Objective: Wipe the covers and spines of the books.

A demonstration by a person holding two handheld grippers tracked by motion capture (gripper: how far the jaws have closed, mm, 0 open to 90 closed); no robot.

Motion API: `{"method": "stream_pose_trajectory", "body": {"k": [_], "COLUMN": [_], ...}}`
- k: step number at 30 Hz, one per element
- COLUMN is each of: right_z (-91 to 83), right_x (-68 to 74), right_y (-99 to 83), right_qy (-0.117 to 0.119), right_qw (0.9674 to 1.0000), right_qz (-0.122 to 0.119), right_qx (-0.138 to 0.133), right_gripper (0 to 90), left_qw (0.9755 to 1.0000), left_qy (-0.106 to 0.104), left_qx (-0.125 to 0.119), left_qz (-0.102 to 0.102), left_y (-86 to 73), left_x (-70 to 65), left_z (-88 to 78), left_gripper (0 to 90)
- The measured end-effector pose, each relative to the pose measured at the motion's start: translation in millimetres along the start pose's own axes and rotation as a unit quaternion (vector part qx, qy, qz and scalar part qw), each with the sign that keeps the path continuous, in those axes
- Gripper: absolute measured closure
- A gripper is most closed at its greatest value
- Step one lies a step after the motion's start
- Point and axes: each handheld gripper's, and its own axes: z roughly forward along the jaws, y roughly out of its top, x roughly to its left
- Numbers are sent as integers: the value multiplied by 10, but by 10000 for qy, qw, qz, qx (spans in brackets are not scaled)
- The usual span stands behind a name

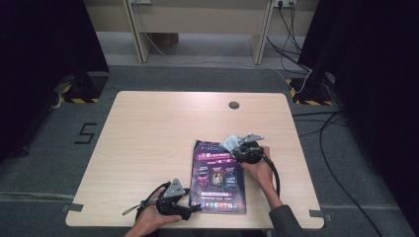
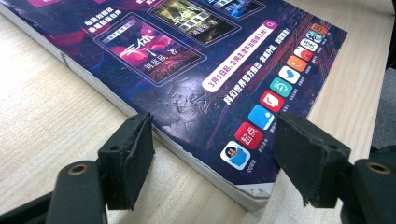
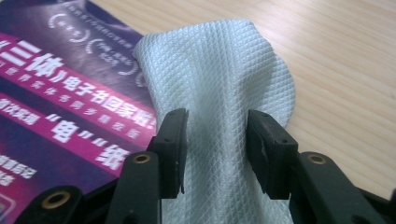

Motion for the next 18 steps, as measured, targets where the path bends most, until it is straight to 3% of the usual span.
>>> {"method": "stream_pose_trajectory", "body": {"k": [5,11,14,18], "right_z": [37,123,135,130], "right_x": [216,552,616,549], "right_y": [53,163,186,158], "right_qy": [337,804,799,843], "right_qw": [9990,9950,9941,9947], "right_qz": [-299,-589,-732,-575], "right_qx": [-35,-61,-71,-95], "right_gripper": [600,600,598,589], "left_qw": [10000,10000,10000,10000], "left_qy": [-4,-5,4,10], "left_qx": [19,15,0,-6], "left_qz": [8,8,10,6], "left_y": [5,5,0,-3], "left_x": [1,1,-1,-2], "left_z": [0,1,1,0], "left_gripper": [282,281,281,281]}}
